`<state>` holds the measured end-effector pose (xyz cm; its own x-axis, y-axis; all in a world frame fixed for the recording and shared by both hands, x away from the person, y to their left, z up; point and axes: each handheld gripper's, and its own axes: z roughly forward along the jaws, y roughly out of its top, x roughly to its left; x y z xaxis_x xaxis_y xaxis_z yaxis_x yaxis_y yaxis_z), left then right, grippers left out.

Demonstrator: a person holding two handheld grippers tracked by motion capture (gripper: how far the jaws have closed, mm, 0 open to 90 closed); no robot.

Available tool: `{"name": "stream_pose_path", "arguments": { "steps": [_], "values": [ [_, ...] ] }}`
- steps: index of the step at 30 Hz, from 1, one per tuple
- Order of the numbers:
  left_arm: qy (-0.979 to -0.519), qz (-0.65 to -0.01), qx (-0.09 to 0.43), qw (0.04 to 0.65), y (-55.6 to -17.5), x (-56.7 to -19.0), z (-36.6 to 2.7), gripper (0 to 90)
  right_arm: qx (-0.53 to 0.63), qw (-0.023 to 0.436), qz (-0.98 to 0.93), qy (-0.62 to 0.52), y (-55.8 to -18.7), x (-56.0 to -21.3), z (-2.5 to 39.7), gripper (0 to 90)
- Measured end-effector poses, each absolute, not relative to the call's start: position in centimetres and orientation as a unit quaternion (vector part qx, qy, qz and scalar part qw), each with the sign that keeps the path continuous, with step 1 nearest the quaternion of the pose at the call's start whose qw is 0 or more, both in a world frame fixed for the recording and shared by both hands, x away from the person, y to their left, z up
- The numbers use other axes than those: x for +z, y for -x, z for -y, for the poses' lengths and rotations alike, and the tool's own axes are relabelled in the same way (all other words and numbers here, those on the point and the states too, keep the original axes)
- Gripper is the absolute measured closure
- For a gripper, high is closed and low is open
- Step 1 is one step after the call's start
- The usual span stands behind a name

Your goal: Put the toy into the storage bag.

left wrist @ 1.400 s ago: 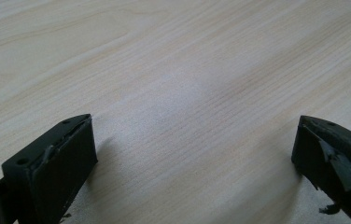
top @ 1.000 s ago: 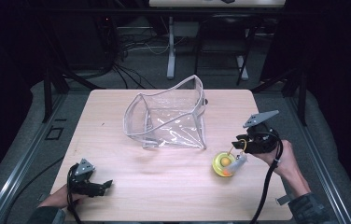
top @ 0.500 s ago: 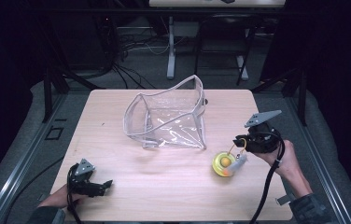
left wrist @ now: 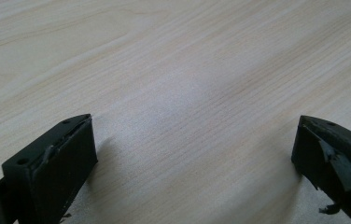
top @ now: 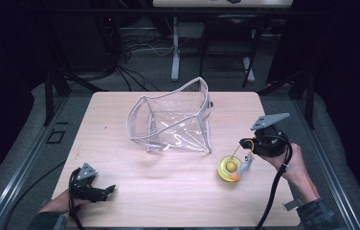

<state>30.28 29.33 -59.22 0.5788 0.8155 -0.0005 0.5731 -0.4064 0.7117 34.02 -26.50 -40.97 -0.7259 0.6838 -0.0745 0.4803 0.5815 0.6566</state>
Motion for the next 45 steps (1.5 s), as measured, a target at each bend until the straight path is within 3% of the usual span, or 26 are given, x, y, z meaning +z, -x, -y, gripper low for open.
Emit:
{"name": "stream_pose_path", "arguments": {
  "steps": [26, 45],
  "values": [
    [-0.819, -0.424, 0.178, 0.343, -30.3, -59.2, -29.3, 0.1, 0.301, 0.167, -0.873, -0.346, -34.6, -40.3, 26.0, 88.0],
    [-0.819, -0.424, 0.178, 0.343, -30.3, -59.2, -29.3, 0.1, 0.268, 0.145, -0.877, -0.371, -36.2, -38.8, 26.4, 88.0]
  ]
}}
